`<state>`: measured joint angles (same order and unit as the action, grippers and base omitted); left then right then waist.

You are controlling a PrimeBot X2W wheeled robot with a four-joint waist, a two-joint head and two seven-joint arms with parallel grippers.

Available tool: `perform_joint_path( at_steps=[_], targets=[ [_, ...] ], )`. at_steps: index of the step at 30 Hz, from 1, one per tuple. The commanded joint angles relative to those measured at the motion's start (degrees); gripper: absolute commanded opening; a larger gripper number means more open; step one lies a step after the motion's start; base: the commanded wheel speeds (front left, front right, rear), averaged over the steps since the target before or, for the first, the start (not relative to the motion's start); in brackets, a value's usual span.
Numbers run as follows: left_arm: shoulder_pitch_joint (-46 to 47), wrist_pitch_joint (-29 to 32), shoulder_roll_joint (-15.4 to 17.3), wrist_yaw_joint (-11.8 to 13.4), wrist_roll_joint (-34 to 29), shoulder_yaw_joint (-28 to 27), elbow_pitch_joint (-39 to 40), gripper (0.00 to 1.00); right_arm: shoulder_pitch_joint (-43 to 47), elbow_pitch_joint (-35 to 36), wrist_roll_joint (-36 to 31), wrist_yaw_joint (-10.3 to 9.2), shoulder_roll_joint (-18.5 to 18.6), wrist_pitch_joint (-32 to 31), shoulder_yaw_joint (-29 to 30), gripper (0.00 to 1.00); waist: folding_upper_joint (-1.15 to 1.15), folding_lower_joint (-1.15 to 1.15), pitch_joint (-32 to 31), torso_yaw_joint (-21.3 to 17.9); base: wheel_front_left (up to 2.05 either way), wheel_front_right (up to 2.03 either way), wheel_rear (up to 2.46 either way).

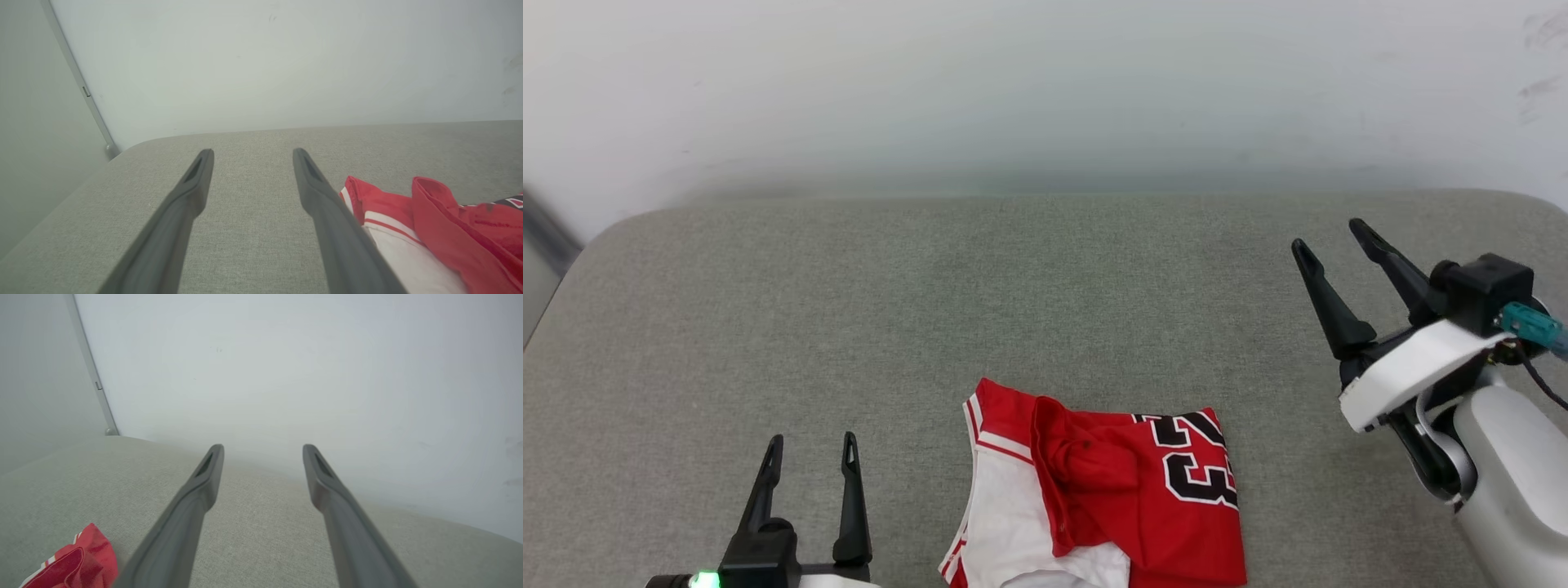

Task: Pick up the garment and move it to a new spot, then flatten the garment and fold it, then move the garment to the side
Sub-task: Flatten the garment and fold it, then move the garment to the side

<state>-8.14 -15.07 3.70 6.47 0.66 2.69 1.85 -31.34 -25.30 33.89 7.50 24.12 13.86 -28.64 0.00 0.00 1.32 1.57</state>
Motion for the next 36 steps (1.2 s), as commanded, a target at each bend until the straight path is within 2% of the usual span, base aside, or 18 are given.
perform_joint_path(
  at_steps=[1, 8, 15, 27, 36],
  targets=[
    [-0.8, -0.1, 0.2, -0.2, -0.1, -0.3, 0.3, 1.0, 2.8, 0.7, -3.5, -0.02, -1.2, 0.9, 3.7, 1.0, 0.0, 0.0, -0.6, -0.2, 0.0, 0.0, 0.0],
    [-1.7, -0.1, 0.4, -0.4, -0.1, -0.4, 0.6, 1.0, 15.0, 9.8, -14.2, -0.02, -7.8, 1.3, 17.9, 1.0, 0.0, 0.0, -1.3, -0.5, 0.0, 0.0, 0.0],
    [-1.8, -0.1, 0.4, -0.9, 0.1, -0.5, 0.4, 1.0, 25.6, 16.6, -18.6, -0.02, -14.1, 1.3, 25.2, 1.0, 0.0, 0.0, -1.8, -0.2, 0.0, 0.0, 0.0],
    [-2.6, -0.1, 0.2, -1.4, 0.3, -1.2, 0.4, 1.0, 36.3, 21.5, -21.1, -0.02, -19.2, 1.3, 29.0, 1.0, 0.0, 0.0, -2.5, -0.3, 0.0, 0.0, 0.0],
    [-2.8, -0.1, 0.0, -1.6, 0.4, -1.5, 0.2, 1.0, 39.0, 23.1, -22.5, -0.02, -20.5, 1.3, 29.4, 1.0, 0.0, 0.0, -2.5, -0.1, 0.0, 0.0, 0.0]
  ],
)
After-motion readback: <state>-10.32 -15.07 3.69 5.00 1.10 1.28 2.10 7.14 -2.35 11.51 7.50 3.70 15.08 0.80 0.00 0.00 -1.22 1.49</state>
